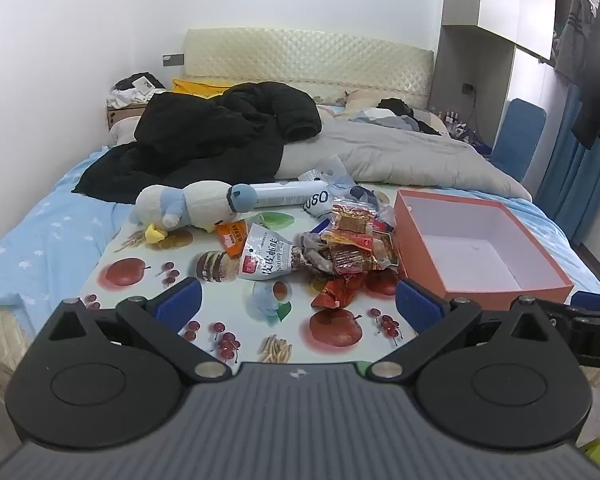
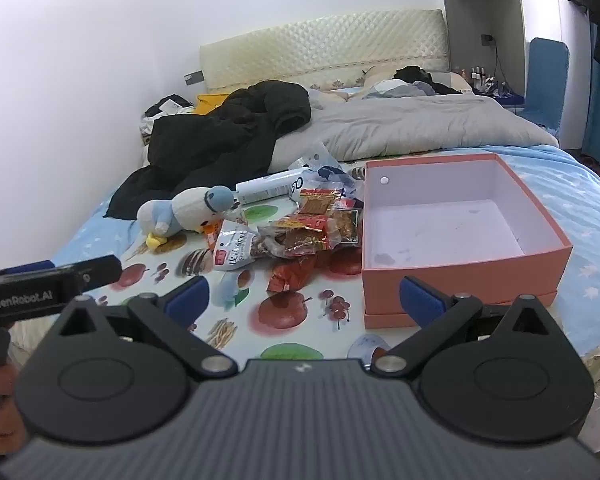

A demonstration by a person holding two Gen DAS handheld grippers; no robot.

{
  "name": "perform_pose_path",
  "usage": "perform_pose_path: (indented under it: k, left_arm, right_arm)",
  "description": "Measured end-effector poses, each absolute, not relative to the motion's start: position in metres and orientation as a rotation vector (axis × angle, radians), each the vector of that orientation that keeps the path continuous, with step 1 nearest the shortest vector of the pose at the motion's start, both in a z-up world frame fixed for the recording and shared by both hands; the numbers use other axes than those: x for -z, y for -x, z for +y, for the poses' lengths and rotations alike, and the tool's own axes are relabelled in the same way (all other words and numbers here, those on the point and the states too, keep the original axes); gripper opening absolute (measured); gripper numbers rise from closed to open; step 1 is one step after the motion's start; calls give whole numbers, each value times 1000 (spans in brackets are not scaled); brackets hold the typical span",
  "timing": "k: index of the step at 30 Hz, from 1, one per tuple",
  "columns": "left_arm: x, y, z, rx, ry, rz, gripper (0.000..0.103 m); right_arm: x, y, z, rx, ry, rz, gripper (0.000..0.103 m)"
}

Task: Organize snacks

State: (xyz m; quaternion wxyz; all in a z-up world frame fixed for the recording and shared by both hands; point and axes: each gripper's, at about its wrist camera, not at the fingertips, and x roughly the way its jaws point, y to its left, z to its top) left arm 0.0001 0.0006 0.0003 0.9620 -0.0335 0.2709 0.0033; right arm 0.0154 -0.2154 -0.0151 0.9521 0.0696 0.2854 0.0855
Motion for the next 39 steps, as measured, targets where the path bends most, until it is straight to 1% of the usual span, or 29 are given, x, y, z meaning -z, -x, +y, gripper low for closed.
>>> perform_pose_path:
  k: [5, 18, 39]
  left_arm:
    - [0, -1, 0, -10, 63, 553, 103]
    - [28, -13, 0, -16, 67, 604, 103]
    - [25, -12, 3, -22, 76, 600, 103]
  right_arm:
    - [17, -14, -216, -169, -133, 570, 103]
    - [36, -18, -221, -177, -130, 613, 103]
    - [38, -20, -220, -183, -124, 616, 103]
